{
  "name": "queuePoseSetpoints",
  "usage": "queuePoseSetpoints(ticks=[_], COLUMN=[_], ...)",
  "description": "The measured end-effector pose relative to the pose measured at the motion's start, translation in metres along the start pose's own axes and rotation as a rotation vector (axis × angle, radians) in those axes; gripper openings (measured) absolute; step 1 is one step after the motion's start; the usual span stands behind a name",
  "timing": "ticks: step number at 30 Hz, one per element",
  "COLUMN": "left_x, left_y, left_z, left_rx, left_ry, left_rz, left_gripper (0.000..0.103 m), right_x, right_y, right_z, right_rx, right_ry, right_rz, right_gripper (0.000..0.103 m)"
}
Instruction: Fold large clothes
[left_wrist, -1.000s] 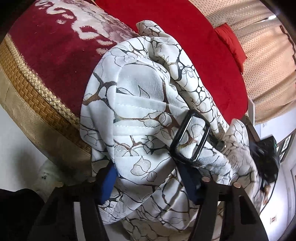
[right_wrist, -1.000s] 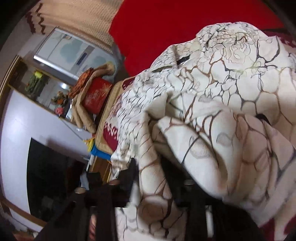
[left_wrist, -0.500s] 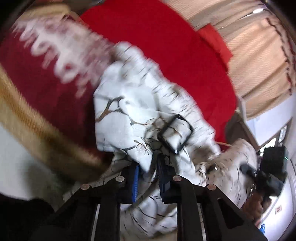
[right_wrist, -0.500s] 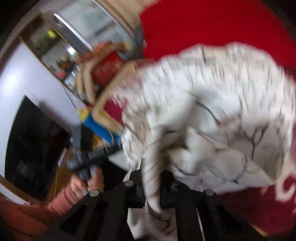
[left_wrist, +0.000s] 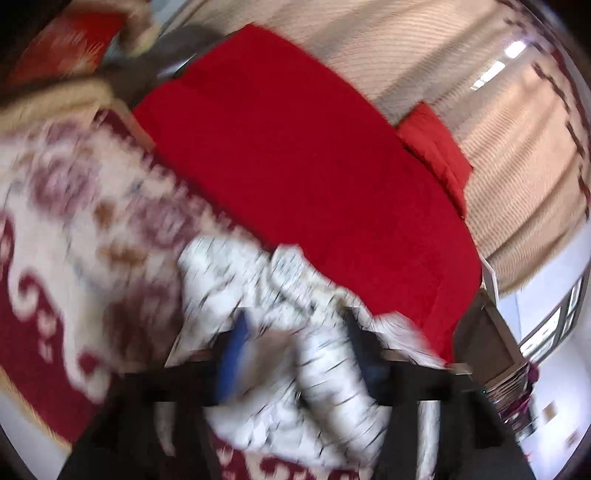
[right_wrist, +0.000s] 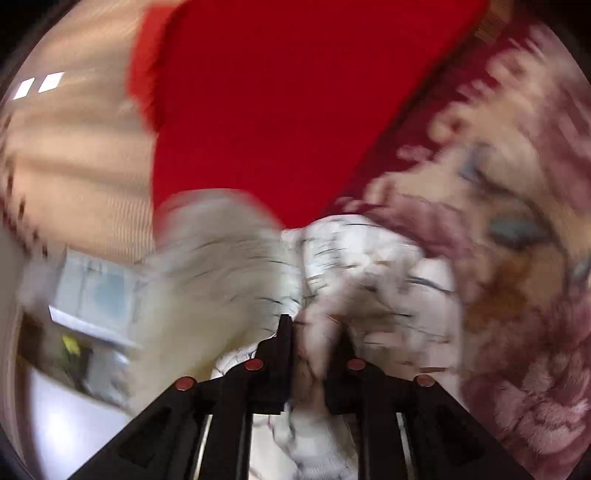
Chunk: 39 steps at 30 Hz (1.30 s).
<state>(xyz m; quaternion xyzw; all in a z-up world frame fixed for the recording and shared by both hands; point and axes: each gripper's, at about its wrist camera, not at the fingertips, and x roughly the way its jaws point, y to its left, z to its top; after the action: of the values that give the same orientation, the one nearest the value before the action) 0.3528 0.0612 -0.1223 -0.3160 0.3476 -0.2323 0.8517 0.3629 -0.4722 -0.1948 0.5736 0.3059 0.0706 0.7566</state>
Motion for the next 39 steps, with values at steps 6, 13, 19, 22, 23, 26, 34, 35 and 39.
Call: queuePoseSetpoints(ticks=[6,13,19,22,23,26,34,35,39], left_x=[0.014,0.078,0.120,0.118,0.117,0.111,0.149,0.161,0.211], left_y=[-0.002,-0.071,-0.076,-0.092,-0.096,-0.109,-0.082,-0.070,-0.004], left_z=[-0.067,-0.080,-0.088,-0.074,-0.067,-0.035,0.076,0.085,0.103], left_rx=[-0.096,-0.013,-0.063,-0.002,0.009,0.047,-0.061,-0.102,-0.325], left_ry=[0.185,0.390,0.453,0.423,0.411,0.359,0.219,0.221,0.258], left_rz=[-0.145,-0.148,-0.165,-0.184,-0.196,-0.239,-0.213,-0.198,-0.133], left_gripper=[0.075,0.090,0.063,0.012,0.010,0.009,0.009,0.009,0.009], right_x=[-0.016,-0.013,0.001,0.013,0.015,0.009,0.010,0.014,0.040], right_y=[0.038,0.042,0.039,0.035,0.036,0.048,0.051,0.045,0.016], right_z=[-0.010,-0.030,-0.045,-0.046,-0.046,-0.041,0.009,0.018,0.052], right_rx=[-0.202,-0.277,-0.366,-0.373,-0.377,-0.396,-0.284,-0.260,-0.110], right_ry=[-0.035,0.139,0.225,0.229,0.226,0.186,-0.011,-0.032,-0.061], right_rz=[0.048,0.015,-0.044,-0.114,-0.109,-0.035,0.085,0.080,0.087], right_gripper=[0.084,0.073,0.030,0.017,0.013,0.009,0.008,0.008,0.008])
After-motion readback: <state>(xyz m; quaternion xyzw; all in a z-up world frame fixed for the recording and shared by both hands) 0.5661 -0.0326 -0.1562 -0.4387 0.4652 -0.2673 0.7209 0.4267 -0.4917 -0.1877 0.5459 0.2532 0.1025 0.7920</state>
